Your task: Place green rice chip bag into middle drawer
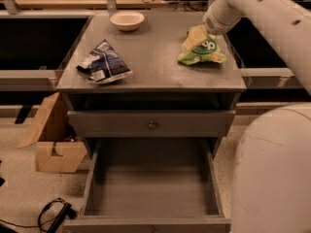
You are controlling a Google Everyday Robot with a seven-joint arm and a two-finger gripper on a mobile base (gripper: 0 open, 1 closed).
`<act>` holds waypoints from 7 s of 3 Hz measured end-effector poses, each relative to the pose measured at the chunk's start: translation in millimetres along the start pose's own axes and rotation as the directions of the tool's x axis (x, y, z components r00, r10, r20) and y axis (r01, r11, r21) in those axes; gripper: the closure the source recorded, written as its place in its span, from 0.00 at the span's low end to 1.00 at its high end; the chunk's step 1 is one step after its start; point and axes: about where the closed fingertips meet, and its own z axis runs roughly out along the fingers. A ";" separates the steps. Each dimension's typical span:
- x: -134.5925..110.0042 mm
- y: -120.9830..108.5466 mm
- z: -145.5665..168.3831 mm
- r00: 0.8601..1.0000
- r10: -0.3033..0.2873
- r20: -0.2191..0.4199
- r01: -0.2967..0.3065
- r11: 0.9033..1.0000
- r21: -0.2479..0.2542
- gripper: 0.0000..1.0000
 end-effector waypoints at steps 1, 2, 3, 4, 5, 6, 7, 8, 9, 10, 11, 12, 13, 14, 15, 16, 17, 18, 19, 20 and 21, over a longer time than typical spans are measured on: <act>10.4 -13.3 41.8 0.997 0.075 -0.032 -0.073 0.995 0.064 0.00; 17.4 -12.0 81.7 0.987 0.155 -0.035 -0.153 0.987 0.052 0.18; 14.6 -10.4 89.4 0.984 0.177 -0.028 -0.176 0.984 0.038 0.50; 14.6 -10.4 89.5 0.984 0.177 -0.028 -0.176 0.984 0.038 0.73; 14.6 -10.4 89.5 0.984 0.177 -0.028 -0.176 0.984 0.038 0.95; 12.2 -11.6 86.3 0.984 0.177 -0.028 -0.176 0.984 0.038 1.00; 7.0 -17.8 43.4 0.993 0.116 -0.012 -0.116 0.992 0.040 1.00; -4.6 -26.9 -35.6 0.997 0.049 0.063 -0.052 0.998 0.046 1.00; -3.7 -28.8 -109.0 0.992 0.013 0.127 -0.016 1.000 0.021 1.00; 19.5 -22.3 -150.3 0.990 0.001 0.141 0.008 0.998 -0.061 1.00; 61.8 -10.0 -166.3 0.986 -0.025 0.167 0.054 0.983 -0.175 1.00; 111.7 1.7 -176.1 0.976 -0.084 0.199 0.135 0.956 -0.260 1.00; 121.3 -1.6 -180.2 0.963 -0.153 0.221 0.207 0.947 -0.245 1.00; 121.2 -1.4 -179.9 0.963 -0.153 0.221 0.207 0.947 -0.245 1.00; 135.3 17.4 -172.0 0.964 -0.157 0.215 0.212 0.942 -0.261 1.00; 163.4 81.3 -193.6 0.928 -0.235 0.291 0.311 0.916 -0.253 1.00; 199.9 143.1 -196.9 0.880 -0.344 0.327 0.435 0.860 -0.267 1.00; 246.1 203.3 -166.7 0.843 -0.434 0.318 0.524 0.796 -0.303 1.00; 301.4 250.1 -101.1 0.843 -0.476 0.251 0.538 0.760 -0.365 1.00; 345.4 292.1 -27.6 0.856 -0.488 0.169 0.508 0.734 -0.451 1.00; 357.4 311.5 36.0 0.862 -0.495 0.110 0.477 0.719 -0.506 1.00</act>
Offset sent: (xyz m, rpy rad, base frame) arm 0.0753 -0.0089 -0.1053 0.1391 0.0404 -0.2246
